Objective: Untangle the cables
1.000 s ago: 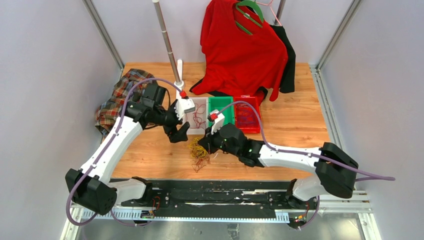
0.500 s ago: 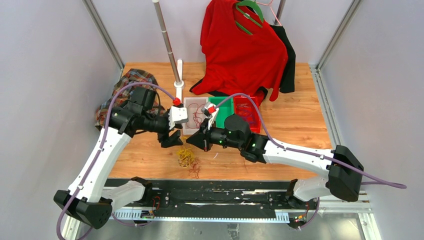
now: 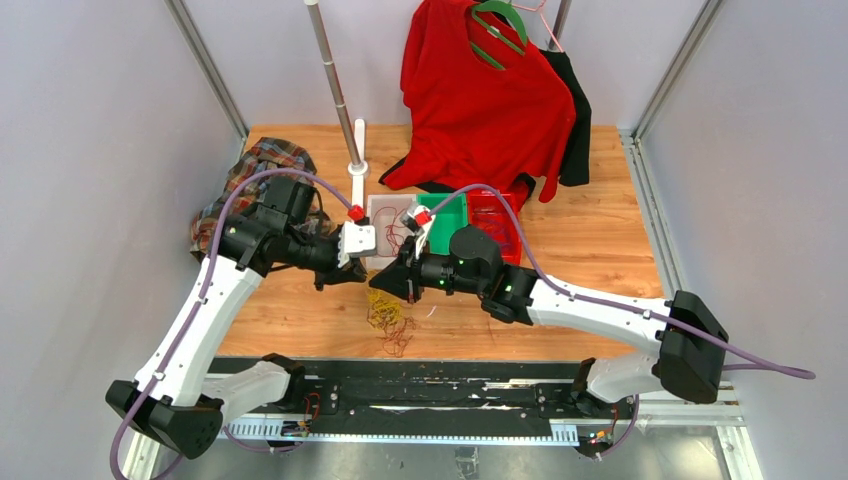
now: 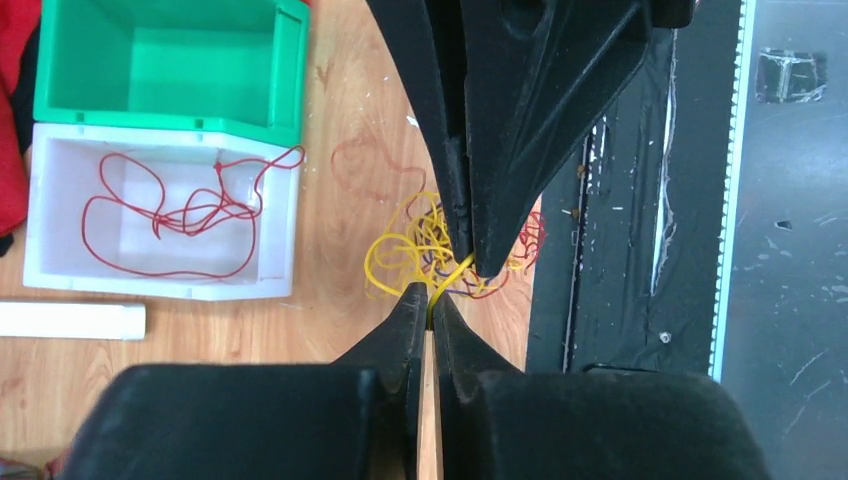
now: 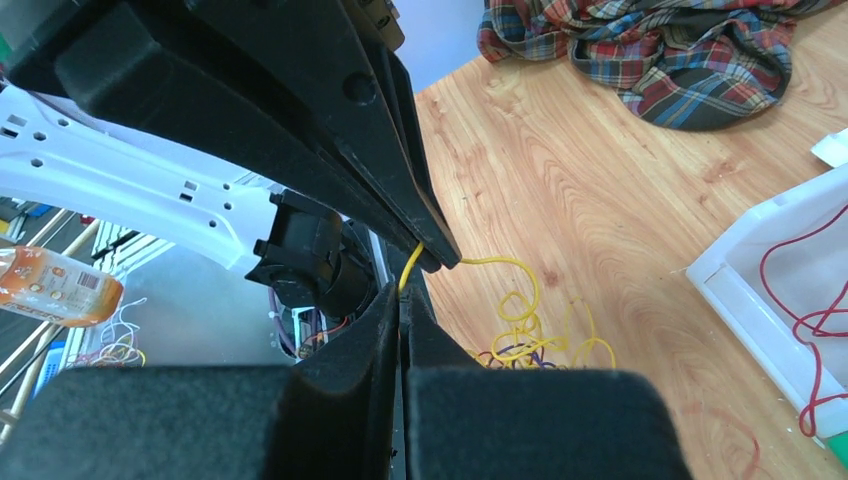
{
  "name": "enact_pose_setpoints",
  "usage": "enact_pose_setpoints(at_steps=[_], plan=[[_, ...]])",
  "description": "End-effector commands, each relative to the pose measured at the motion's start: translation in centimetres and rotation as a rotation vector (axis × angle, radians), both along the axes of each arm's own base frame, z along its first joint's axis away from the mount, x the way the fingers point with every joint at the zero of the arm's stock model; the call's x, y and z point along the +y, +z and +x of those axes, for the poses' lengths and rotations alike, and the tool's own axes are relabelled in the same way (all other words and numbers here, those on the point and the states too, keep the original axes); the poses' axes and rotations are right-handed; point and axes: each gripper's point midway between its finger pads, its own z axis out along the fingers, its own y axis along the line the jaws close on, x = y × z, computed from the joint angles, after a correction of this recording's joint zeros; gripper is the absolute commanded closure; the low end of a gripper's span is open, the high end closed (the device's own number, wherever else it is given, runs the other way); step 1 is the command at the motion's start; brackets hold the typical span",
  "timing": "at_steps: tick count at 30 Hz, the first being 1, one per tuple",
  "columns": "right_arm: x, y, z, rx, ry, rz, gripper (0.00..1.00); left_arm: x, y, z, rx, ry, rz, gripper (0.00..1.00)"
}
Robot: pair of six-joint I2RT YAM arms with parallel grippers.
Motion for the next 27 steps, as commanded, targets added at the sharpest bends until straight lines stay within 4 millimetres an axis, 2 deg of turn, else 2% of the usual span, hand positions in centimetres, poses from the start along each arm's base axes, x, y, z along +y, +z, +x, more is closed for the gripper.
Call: enact_pose_setpoints(at_steps=[1,2,6,10,16,20,27], plan=[[-0.5,2.9,0.3,-0.037,-0.052,0.078,0.98,0.3,0.6,0.8,-0.026,0.058,0.008,0.97],[-0.7,2.7,0.7,-0.039,-0.082,0.073,0.92,0.3,0.7,1.4,-0.027,0.101,0.005,0.99],[-1.7,1.5,2.8,-0.067,-0.223,0.037,0.57,0.6,1.5,3.8,0.023,0.351,-0.027,0.99],[-1.9,1.4,3.4,-0.114,-0.294,0.023,0.41,0.6,1.9,3.8,0.099,0.459,-0.062,0.99],[-0.9,1.4,3.9,-0.152,-0.312,0.014,0.35,0.5,3.5,3.5,0.098,0.498,-0.108,0.99],[-0.5,1.1,5.2,-0.16,-0.373,0.003,0.35,0.2,4.5,2.8,0.092,0.47,-0.145,0.99],[-1.3,1.0,7.3,-0.182,-0.496,0.005,0.42,-0.4,5.5,1.4,0.095,0.411,-0.193,0.99]])
